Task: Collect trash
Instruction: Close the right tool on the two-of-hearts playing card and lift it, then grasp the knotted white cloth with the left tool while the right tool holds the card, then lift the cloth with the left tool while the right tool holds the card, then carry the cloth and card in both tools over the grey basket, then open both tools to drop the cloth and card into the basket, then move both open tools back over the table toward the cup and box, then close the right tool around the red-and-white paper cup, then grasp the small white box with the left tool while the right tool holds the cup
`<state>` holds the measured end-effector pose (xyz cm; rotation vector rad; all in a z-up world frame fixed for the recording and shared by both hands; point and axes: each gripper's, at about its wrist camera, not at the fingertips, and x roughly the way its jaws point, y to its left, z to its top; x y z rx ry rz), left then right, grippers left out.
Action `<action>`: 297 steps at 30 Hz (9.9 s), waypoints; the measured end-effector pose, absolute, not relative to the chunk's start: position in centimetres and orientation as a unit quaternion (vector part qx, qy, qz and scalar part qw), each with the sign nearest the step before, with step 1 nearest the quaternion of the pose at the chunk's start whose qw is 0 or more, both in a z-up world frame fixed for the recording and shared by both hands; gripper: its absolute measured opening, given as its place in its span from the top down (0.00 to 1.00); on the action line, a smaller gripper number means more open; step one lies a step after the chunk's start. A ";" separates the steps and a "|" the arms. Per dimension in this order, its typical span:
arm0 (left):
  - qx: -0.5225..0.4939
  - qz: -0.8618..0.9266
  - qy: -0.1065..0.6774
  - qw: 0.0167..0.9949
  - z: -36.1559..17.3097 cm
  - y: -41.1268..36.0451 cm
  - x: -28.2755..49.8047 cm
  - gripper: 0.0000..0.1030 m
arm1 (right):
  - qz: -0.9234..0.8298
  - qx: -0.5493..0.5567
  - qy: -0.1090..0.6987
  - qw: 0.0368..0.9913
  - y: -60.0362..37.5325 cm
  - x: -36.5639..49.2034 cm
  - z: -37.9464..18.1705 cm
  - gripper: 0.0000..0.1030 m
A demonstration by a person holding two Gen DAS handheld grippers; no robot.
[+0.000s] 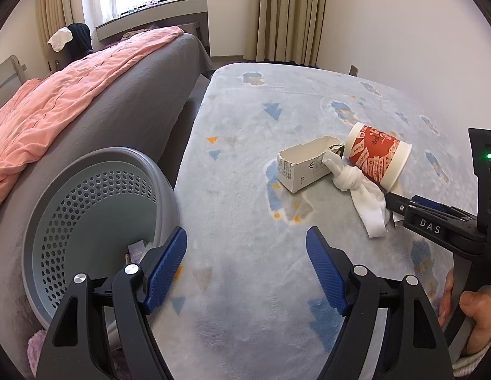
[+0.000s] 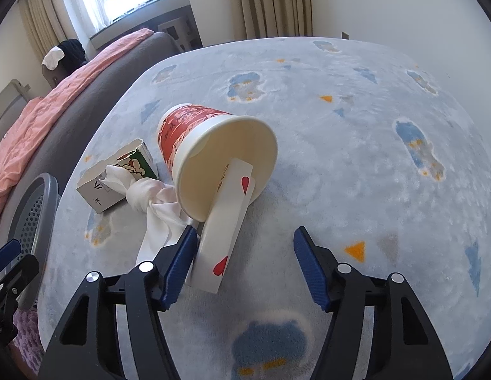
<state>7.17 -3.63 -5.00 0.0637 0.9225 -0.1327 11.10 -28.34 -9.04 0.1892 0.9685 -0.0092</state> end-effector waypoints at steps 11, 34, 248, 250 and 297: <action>0.039 -0.070 0.441 0.894 -4.5 -4.6 6.8 0.28 | 0.020 0.085 0.459 0.884 -27.8 10.8 -8.4 0.76; 0.063 -0.129 0.454 0.879 -5.7 -12.0 8.5 0.28 | 0.056 0.161 0.427 0.888 -32.9 4.4 -6.4 0.84; -0.003 -0.036 0.421 0.906 -2.2 -0.6 6.8 0.32 | 0.117 -0.120 0.554 0.816 -25.3 21.1 -8.3 0.37; -0.002 -0.040 0.422 0.906 -2.3 -0.7 6.9 0.32 | 0.113 -0.104 0.548 0.822 -25.8 20.8 -7.9 0.37; 0.089 -0.184 0.489 0.848 -10.4 -11.2 18.1 0.32 | 0.132 0.190 0.470 0.852 -29.4 2.6 -5.2 0.37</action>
